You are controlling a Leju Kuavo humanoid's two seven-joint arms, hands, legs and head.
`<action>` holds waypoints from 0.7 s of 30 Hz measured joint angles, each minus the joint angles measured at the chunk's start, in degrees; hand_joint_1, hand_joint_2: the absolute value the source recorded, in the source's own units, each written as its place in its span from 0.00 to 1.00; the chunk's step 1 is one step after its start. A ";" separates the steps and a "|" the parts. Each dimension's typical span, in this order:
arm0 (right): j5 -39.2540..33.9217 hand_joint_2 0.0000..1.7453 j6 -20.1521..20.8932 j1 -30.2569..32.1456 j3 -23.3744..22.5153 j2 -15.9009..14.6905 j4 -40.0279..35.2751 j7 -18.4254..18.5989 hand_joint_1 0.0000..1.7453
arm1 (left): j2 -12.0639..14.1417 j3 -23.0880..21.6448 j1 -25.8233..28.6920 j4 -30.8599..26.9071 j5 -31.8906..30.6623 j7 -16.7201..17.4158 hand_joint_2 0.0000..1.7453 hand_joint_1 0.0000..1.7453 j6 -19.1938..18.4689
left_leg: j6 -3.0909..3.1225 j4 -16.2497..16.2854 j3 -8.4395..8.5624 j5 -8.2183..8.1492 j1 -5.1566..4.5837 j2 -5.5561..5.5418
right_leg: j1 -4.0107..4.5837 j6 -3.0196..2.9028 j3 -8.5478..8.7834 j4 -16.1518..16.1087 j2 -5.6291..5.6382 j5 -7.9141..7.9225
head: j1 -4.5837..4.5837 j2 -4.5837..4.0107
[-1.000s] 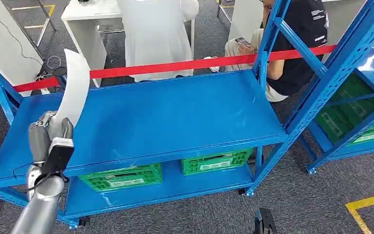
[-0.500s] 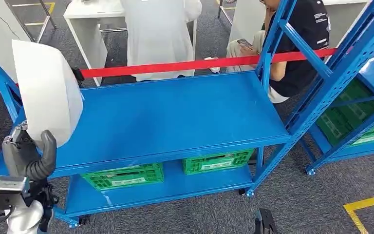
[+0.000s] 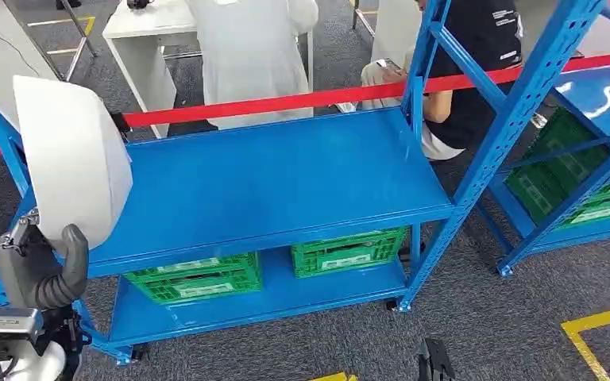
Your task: Take the parts from the cabinet and place them on the table.
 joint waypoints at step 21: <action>0.83 0.00 1.36 -0.17 0.00 -0.52 -0.02 -0.33 0.00 | -0.50 0.09 1.15 0.29 -1.33 0.04 1.00 1.00 0.24 | 2.92 -14.95 3.79 11.54 -0.11 0.43 | 0.03 2.36 4.22 2.46 0.20 -4.38 | 0.24 0.00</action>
